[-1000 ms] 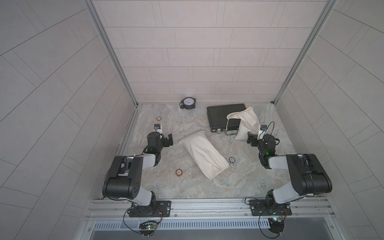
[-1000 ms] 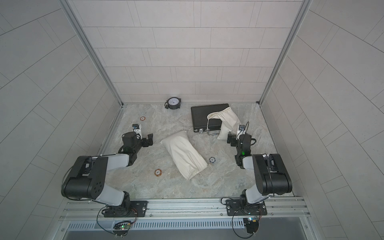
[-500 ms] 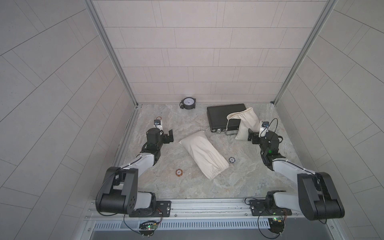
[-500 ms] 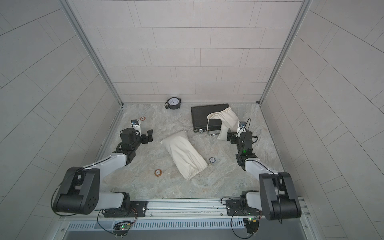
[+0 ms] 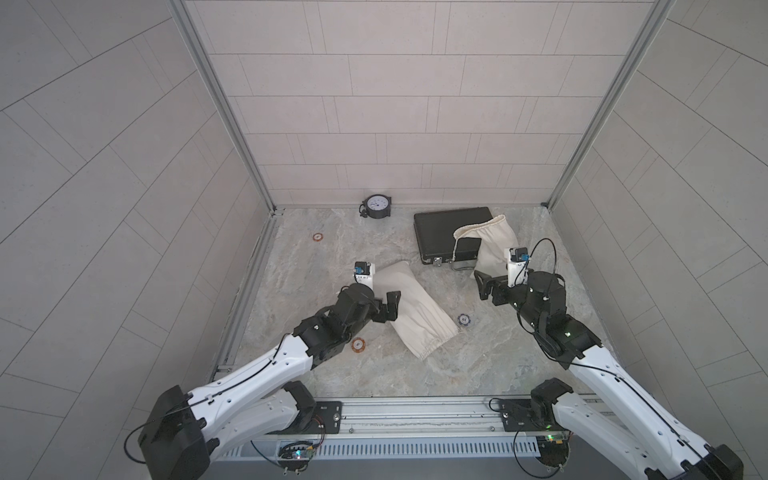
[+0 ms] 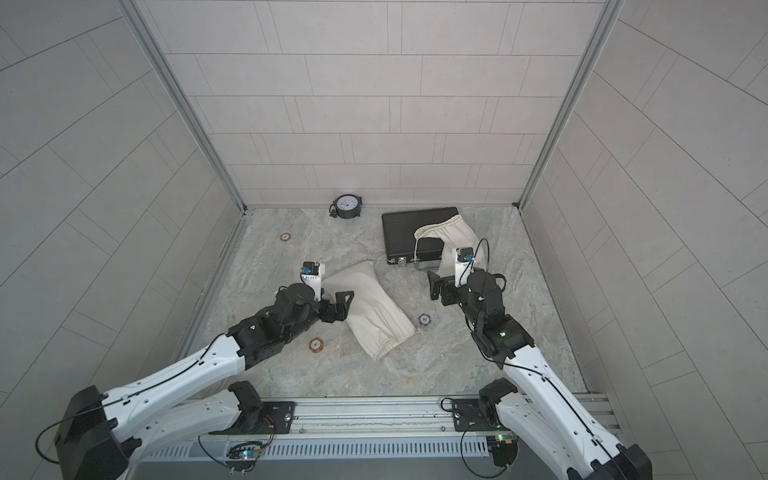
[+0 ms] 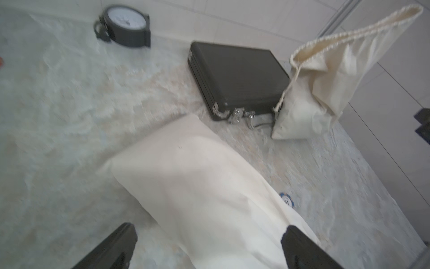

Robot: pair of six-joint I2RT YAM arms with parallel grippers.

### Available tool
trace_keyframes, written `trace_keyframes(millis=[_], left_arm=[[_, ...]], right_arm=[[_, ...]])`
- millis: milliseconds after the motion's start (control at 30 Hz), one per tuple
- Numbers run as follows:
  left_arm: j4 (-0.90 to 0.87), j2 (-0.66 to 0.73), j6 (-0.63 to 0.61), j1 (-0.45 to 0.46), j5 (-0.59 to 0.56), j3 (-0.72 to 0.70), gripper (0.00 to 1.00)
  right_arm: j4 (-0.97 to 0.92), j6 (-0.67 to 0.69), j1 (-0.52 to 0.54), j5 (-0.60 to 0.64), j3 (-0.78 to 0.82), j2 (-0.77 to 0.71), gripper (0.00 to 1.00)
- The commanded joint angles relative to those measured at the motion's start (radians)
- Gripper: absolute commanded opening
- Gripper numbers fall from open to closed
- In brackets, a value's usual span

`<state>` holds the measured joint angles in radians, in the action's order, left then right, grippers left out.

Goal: Close the soil bag
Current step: Adjust the soil bag at the center of the board.

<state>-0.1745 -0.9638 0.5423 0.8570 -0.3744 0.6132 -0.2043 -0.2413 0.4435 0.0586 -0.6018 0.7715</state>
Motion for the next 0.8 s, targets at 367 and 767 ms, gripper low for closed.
trace_keyframes(millis=[367,767], left_arm=[[0.163,-0.204,0.428,0.21,0.065,-0.112,0.9],[0.287,-0.336,0.331,0.072,0.123,-0.05,0.0]], right_arm=[[-0.042,-0.038,0.181,-0.117,-0.007,0.135,1.0],[-0.046,-0.019,0.188,-0.12,0.013,0.142,1.0]])
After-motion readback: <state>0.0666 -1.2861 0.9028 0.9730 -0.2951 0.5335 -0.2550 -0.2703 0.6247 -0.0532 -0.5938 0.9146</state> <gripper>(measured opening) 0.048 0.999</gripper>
